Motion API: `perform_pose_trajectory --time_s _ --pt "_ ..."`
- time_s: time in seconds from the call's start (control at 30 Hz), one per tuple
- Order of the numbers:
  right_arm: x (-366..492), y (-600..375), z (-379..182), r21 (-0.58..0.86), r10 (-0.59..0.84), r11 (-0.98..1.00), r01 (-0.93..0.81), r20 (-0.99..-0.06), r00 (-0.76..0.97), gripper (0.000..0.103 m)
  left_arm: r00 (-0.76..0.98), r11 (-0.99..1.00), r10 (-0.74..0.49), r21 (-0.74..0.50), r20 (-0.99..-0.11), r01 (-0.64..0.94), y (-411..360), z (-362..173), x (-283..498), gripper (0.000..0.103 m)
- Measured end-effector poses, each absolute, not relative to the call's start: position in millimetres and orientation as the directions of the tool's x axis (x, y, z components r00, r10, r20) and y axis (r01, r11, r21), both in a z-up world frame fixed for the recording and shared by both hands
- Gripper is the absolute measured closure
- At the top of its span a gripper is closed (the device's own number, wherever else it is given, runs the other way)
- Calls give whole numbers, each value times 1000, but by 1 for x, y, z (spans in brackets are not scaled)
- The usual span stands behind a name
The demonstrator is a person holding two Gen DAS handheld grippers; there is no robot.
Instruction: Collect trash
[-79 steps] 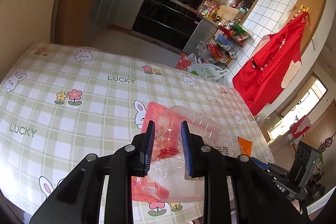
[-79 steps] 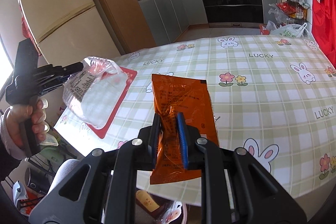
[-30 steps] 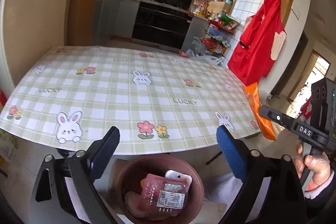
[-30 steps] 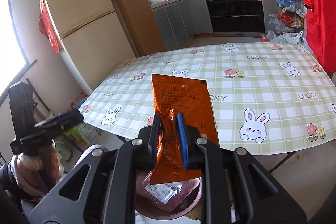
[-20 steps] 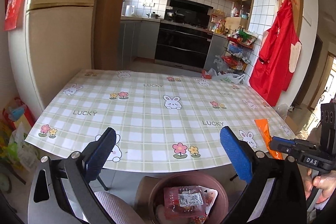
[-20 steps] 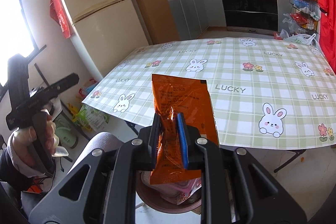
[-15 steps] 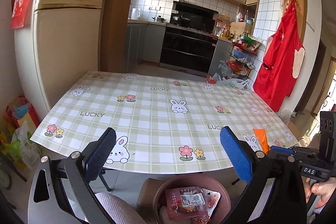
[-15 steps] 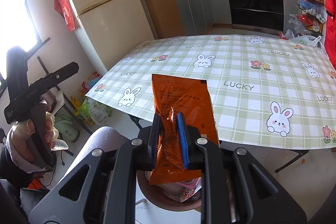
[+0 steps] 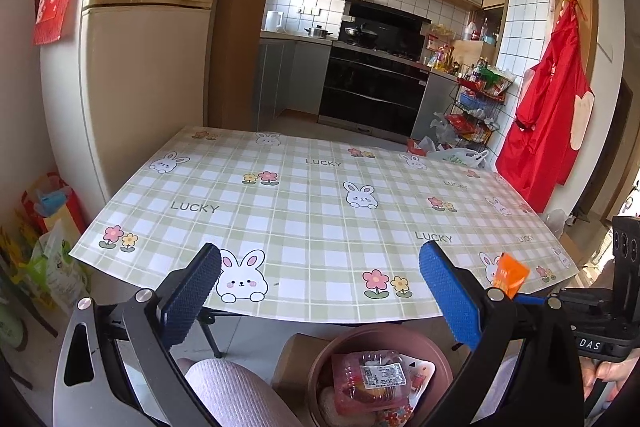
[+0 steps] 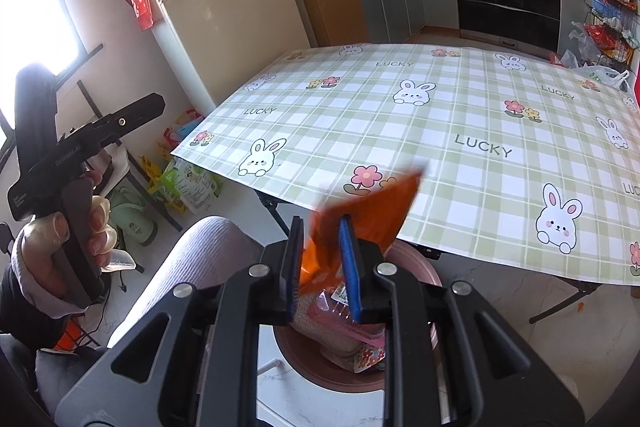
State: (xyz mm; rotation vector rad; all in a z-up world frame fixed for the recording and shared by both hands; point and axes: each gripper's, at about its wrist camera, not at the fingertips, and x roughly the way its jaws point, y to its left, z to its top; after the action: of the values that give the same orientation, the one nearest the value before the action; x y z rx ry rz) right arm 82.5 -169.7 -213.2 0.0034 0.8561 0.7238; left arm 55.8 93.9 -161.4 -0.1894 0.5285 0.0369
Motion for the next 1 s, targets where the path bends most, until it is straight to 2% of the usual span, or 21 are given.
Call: perform_pose_trajectory --time_s 0.17,0.27,0.33,0.37,0.43,0.53,0.63,1.0 --pt "82 -168 -217 276 576 767 -580 -696 430 77 862 982 -22 -172 -507 -76 93 -164 55 6" --pt "82 -169 -214 264 565 776 -572 -695 445 67 862 983 -23 -167 -506 -72 91 -163 55 6" --pt "82 -171 -213 249 550 788 -563 -695 463 50 863 984 -26 -164 -505 -67 90 -163 56 6" --pt "83 -172 -212 241 541 796 -555 -695 474 44 863 985 -28 -162 -505 -63 89 -163 55 6" --pt "83 -175 -209 224 522 813 -538 -690 501 26 863 986 -30 -156 -504 -56 86 -163 55 6" --pt "84 -181 -198 171 478 840 -514 -682 554 9 864 988 -40 -148 -502 -41 81 -160 55 6" --pt "84 -188 -183 106 424 867 -486 -670 610 6 867 991 -55 -130 -495 -11 74 -153 56 6" --pt "80 -227 -115 -25 275 935 -354 -578 768 6 899 991 -112 18 -424 132 36 -103 53 6"
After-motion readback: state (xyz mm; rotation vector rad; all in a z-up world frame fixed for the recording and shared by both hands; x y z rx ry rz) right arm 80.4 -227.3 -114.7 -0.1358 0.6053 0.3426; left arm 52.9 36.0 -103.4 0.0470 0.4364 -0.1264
